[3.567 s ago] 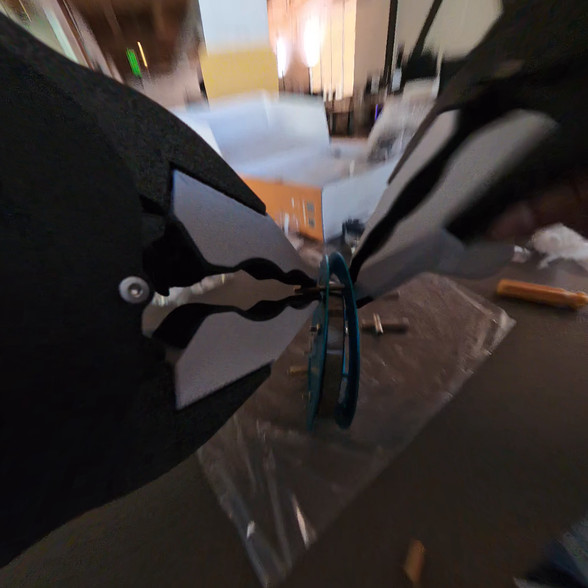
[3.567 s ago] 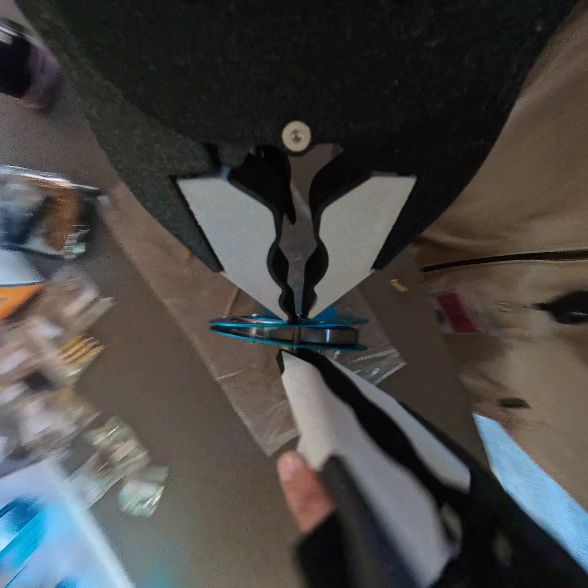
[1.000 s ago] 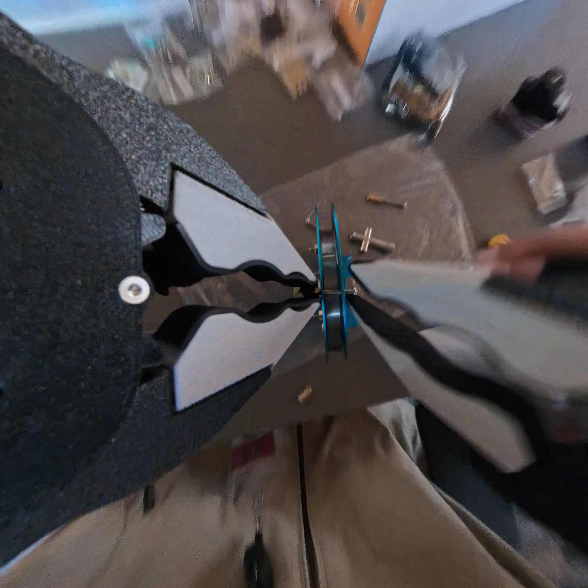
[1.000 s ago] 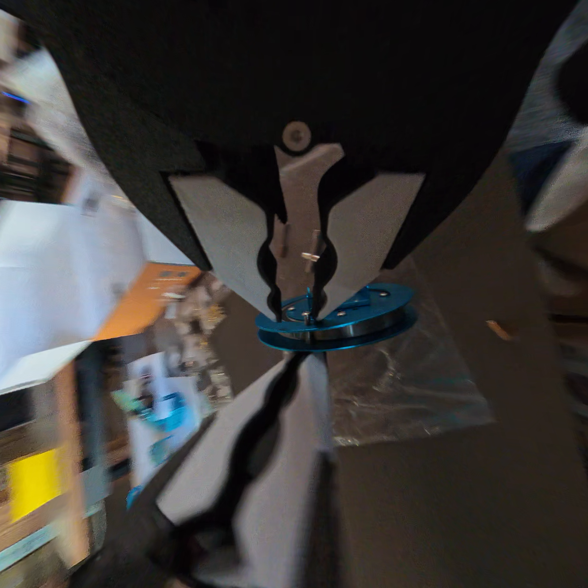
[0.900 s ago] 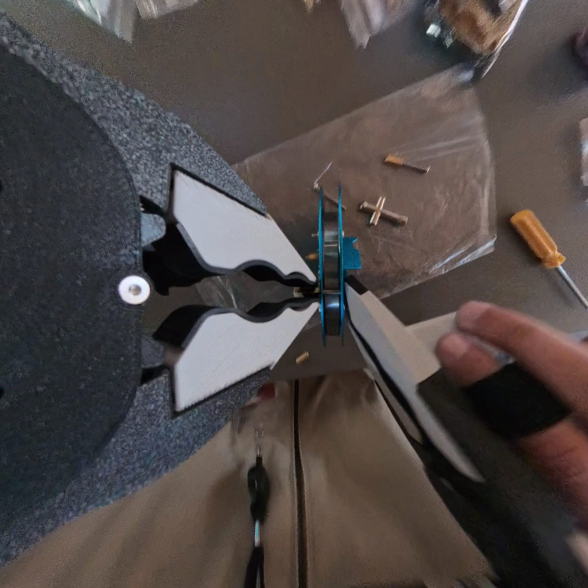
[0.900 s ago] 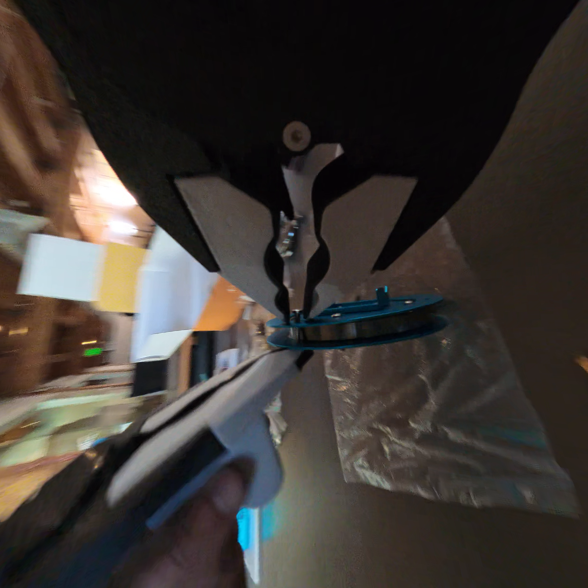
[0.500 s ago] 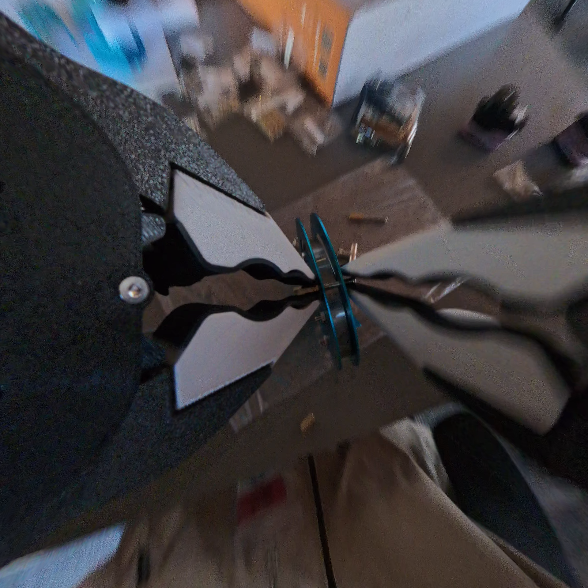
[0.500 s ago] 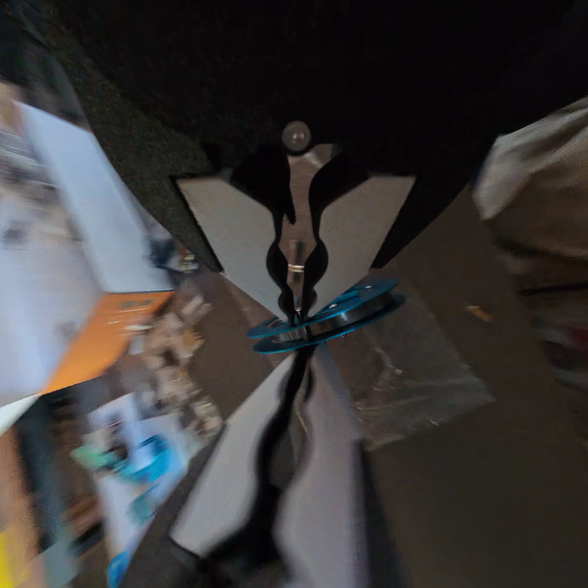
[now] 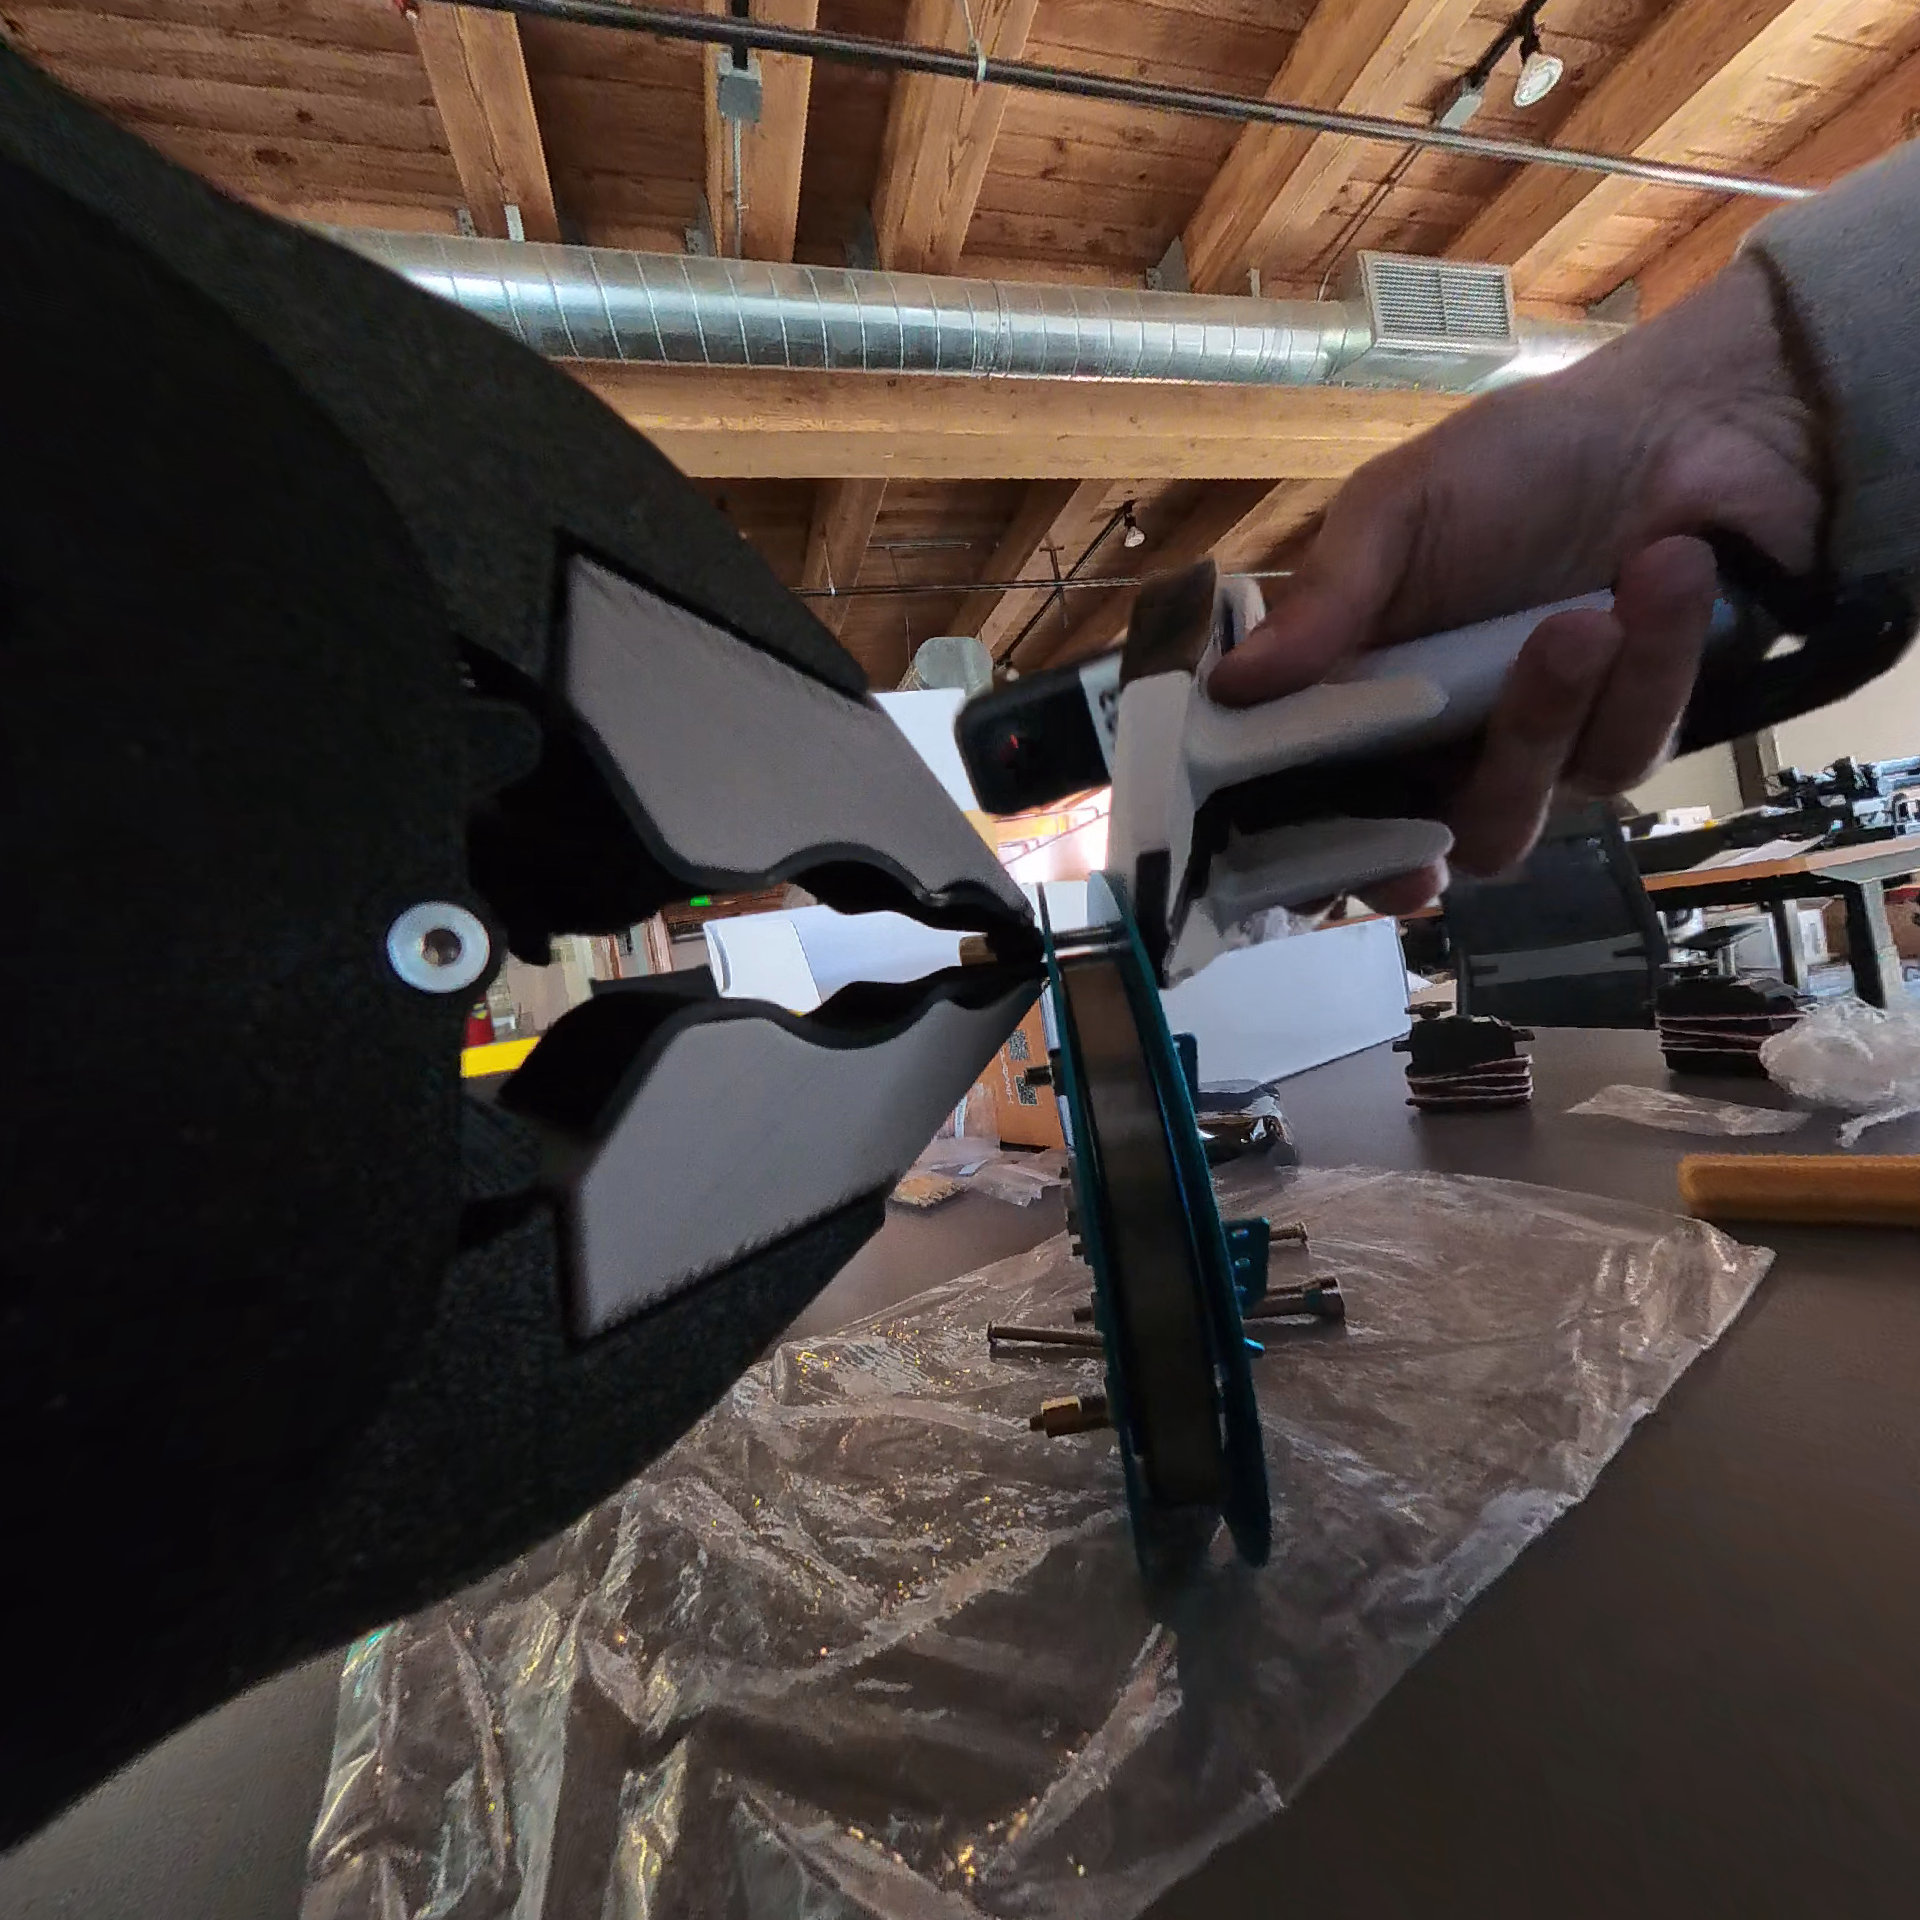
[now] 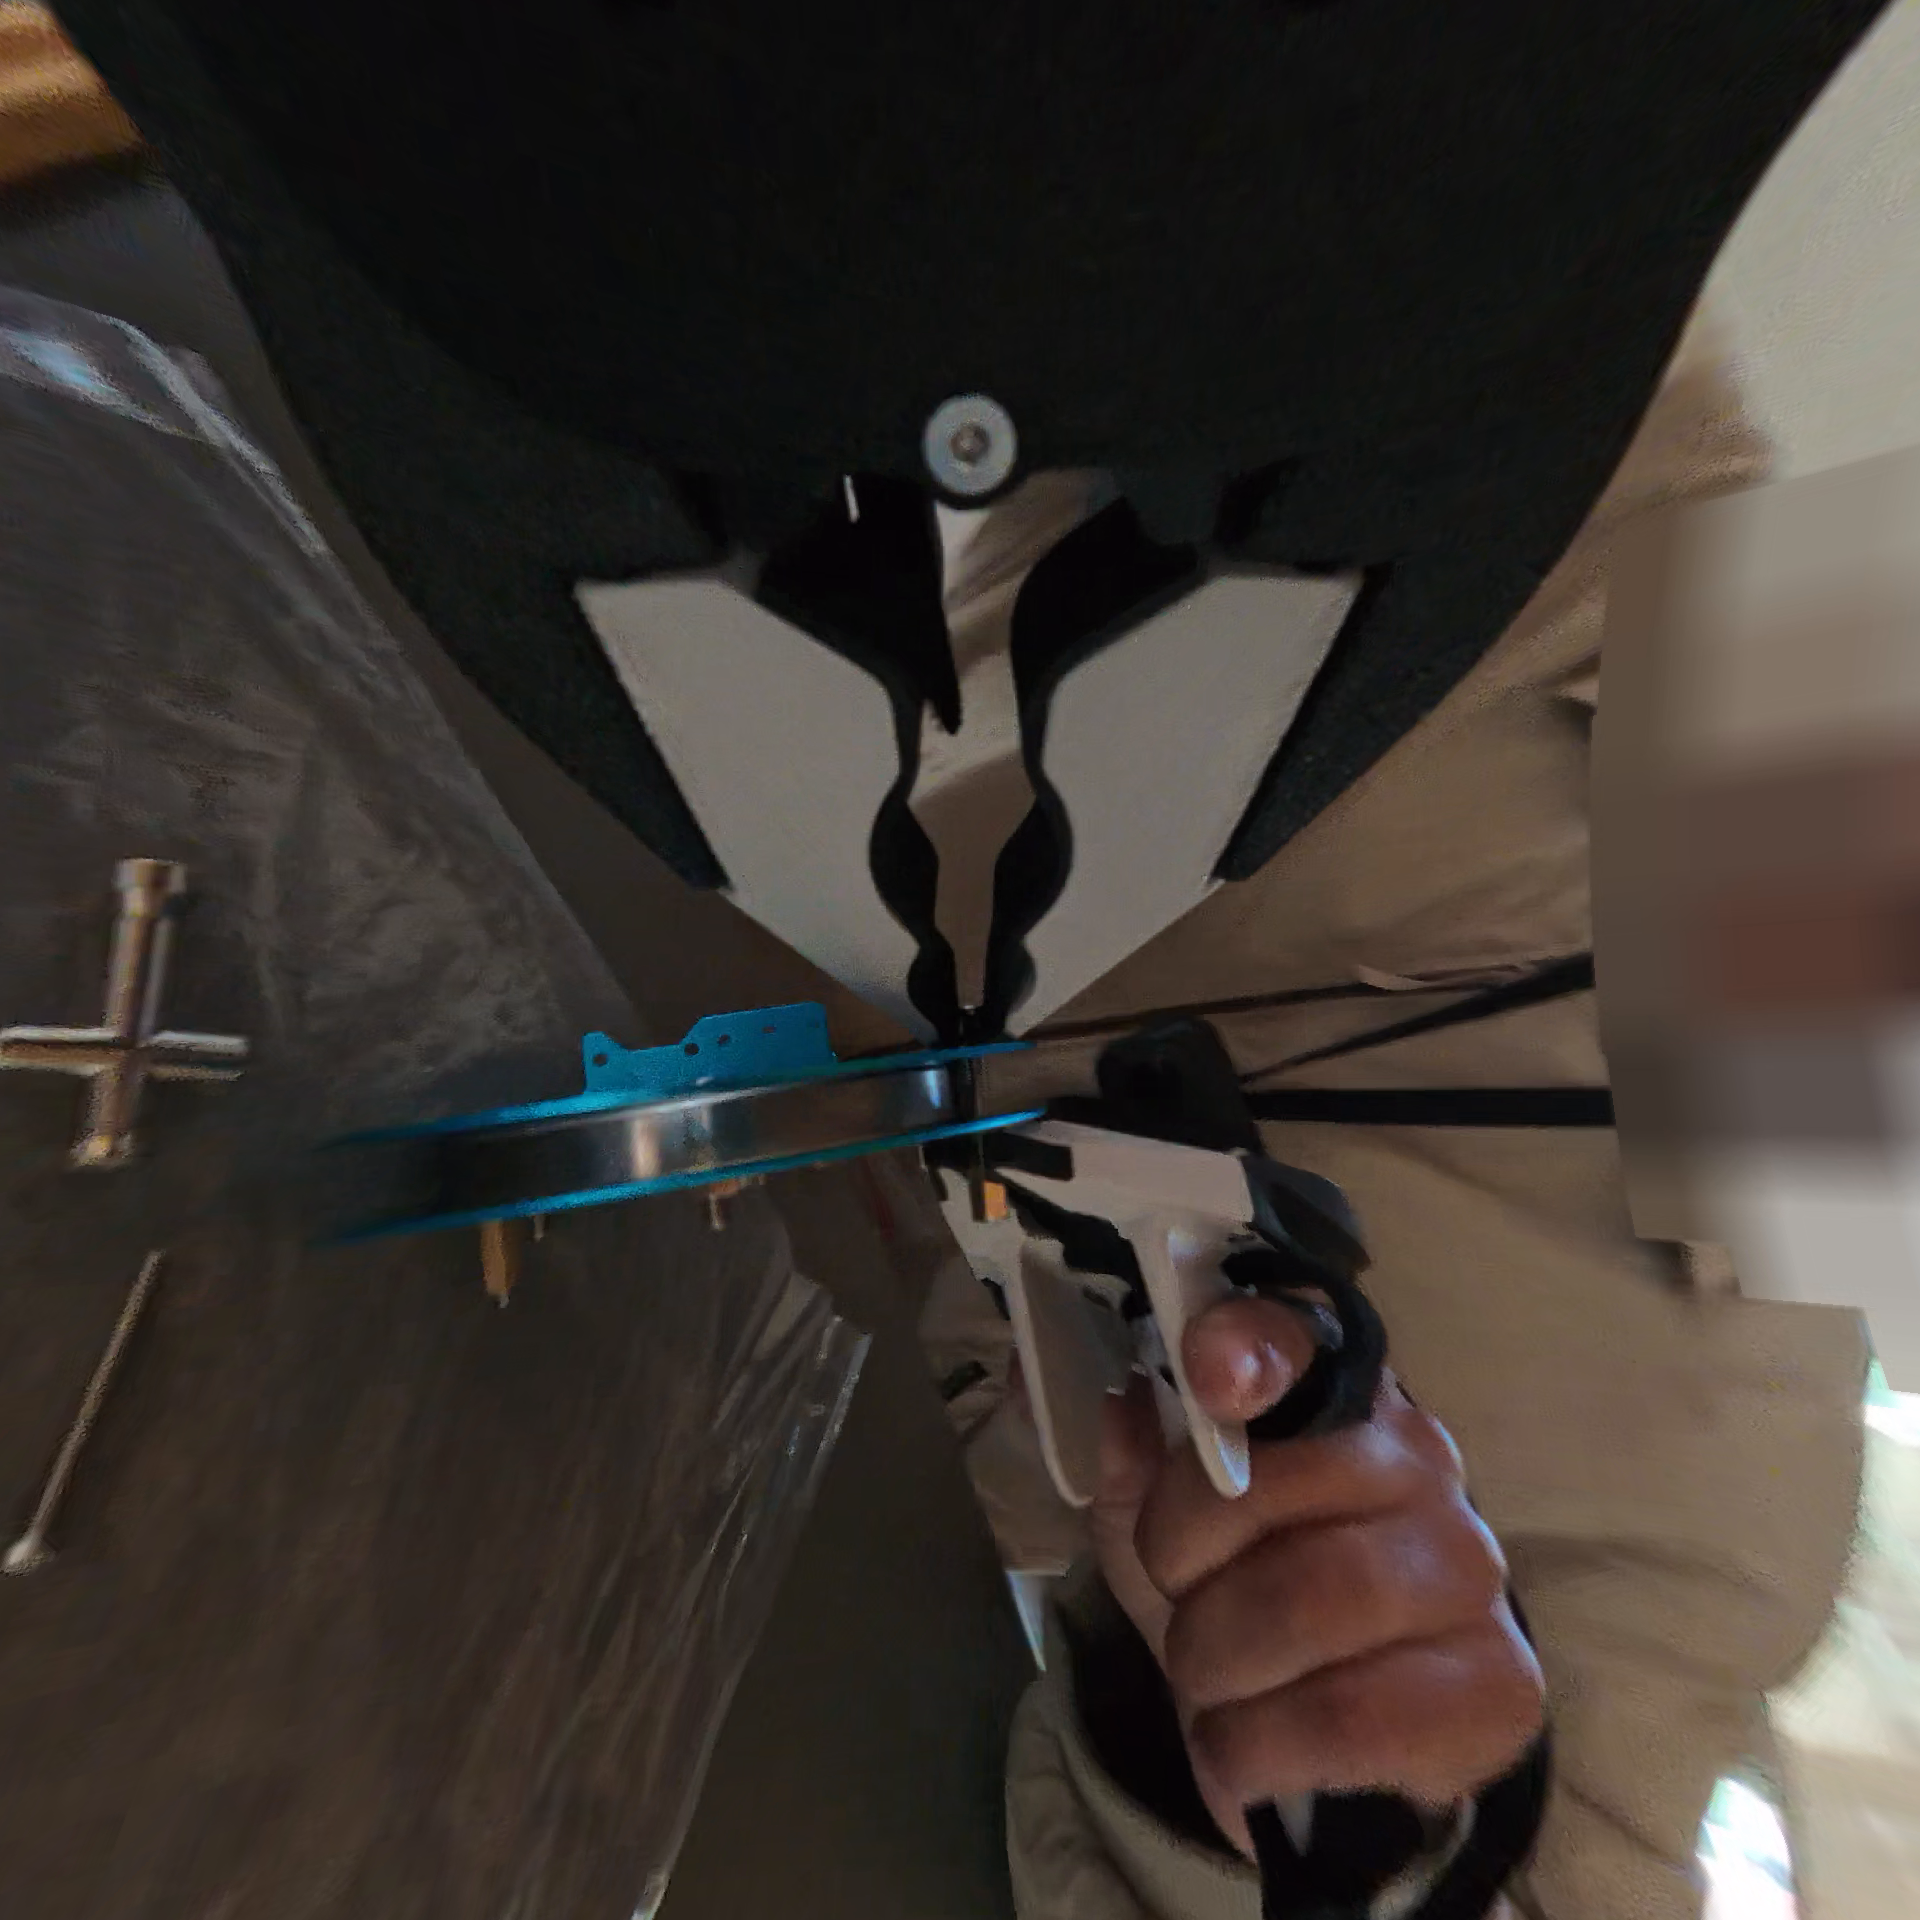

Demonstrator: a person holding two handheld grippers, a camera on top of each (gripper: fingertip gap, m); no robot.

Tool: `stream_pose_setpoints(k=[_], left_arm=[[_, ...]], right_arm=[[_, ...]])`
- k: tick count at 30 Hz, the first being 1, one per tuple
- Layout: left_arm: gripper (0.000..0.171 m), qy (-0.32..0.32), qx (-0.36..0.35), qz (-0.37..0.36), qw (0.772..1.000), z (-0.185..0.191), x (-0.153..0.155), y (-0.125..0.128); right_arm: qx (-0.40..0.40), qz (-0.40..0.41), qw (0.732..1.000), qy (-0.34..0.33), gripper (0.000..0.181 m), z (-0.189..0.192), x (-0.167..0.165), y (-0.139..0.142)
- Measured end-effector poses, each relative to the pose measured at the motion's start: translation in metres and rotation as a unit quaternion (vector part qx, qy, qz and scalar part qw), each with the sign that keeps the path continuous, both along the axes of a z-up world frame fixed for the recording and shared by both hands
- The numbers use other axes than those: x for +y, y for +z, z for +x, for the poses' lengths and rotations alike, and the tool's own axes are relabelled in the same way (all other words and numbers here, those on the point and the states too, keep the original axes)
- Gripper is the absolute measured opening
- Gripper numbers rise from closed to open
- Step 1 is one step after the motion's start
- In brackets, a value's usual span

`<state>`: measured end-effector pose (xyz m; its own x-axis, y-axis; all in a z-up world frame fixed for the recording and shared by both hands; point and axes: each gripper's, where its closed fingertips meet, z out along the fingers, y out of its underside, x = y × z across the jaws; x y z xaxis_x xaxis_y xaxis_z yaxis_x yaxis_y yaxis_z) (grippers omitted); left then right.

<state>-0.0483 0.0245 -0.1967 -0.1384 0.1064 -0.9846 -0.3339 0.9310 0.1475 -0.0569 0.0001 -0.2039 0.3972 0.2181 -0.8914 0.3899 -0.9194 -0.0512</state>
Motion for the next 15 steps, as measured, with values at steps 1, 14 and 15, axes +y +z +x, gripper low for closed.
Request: stream_pose_setpoints(k=[1,14,15], left_arm=[[0.003,0.0,0.0,0.002,1.0,0.0,-0.001,0.0],[0.004,0.072,0.36,-0.63,0.684,-0.012,0.003,-0.005],[0.005,0.087,0.394,-0.676,0.616,-0.014,0.0,-0.004]], right_arm=[[-0.022,0.048,0.998,0.019,0.004,0.0,-0.001,-0.001],[-0.482,0.71,0.504,0.1,0.015,0.012,0.032,0.003],[-0.509,0.726,0.45,0.106,0.013,0.014,0.035,0.003]])
